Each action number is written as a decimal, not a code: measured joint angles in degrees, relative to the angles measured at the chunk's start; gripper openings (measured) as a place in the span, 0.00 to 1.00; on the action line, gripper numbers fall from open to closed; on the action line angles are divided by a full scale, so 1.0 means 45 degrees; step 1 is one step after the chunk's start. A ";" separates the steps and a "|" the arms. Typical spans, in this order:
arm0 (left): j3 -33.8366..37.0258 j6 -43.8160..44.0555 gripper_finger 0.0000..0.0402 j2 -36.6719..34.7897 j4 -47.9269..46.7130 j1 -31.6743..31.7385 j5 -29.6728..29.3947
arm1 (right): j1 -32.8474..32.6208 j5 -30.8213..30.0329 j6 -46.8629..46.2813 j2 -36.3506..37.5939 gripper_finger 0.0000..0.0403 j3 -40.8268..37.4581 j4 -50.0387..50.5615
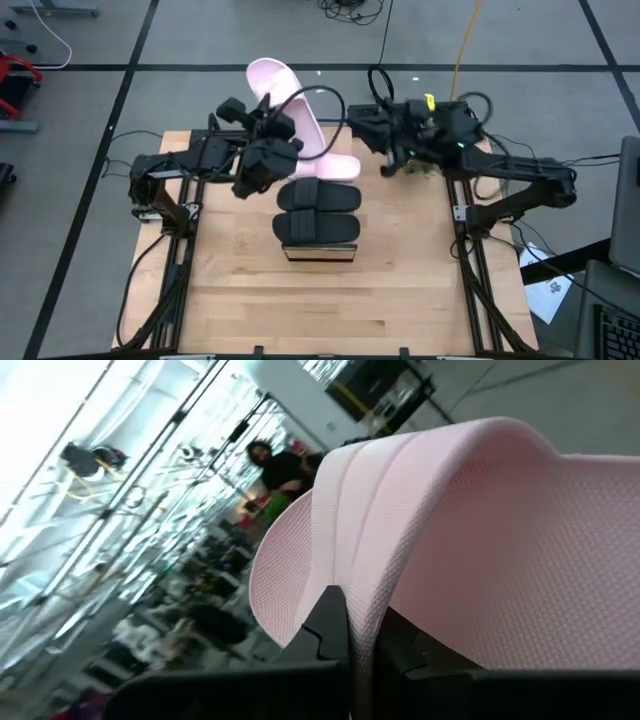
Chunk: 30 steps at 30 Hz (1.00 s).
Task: Pick and place slides into the shelf
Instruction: Put the pink slide on the shelf
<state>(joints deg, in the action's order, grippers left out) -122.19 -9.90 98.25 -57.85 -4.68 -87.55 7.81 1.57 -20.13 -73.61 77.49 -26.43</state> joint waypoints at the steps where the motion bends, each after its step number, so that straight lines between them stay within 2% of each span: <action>1: 0.0000 -0.0155 0.00 -0.0001 0.0029 0.0165 -0.0001 | 0.0309 0.0281 -0.0489 -0.0183 0.00 0.0000 -0.0114; 7: 0.0000 -0.1422 0.00 0.0001 0.0576 0.0916 0.0115 | 0.1705 0.1970 -0.3166 -0.1433 0.00 -0.0005 -0.1888; 10: 0.0000 -0.1599 0.00 0.0003 0.0754 0.1031 0.0126 | 0.2173 0.2053 -0.4478 -0.2037 0.00 -0.0005 -0.2909; 14: 0.0000 -0.2798 0.00 0.0003 0.1487 0.1069 0.0106 | 0.2804 0.2452 -0.6298 -0.2713 0.00 -0.0005 -0.4038; 19: 0.0000 -0.3715 0.00 0.0003 0.2144 0.1160 -0.0075 | 0.3494 0.3471 -0.8885 -0.3316 0.00 -0.0005 -0.5030; 24: 0.0000 -0.4299 0.00 0.0008 0.2189 0.1481 -0.0268 | 0.3868 0.4227 -0.9850 -0.3368 0.00 -0.0005 -0.5589; 30: 0.0013 -0.4421 0.00 0.0250 0.2631 0.2148 0.0120 | 0.4130 0.4635 -1.0178 -0.3384 0.01 -0.0005 -0.5457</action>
<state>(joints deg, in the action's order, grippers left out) -122.13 -29.79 99.37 -46.01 4.98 -87.00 26.39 22.43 -65.93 -88.84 77.47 -50.99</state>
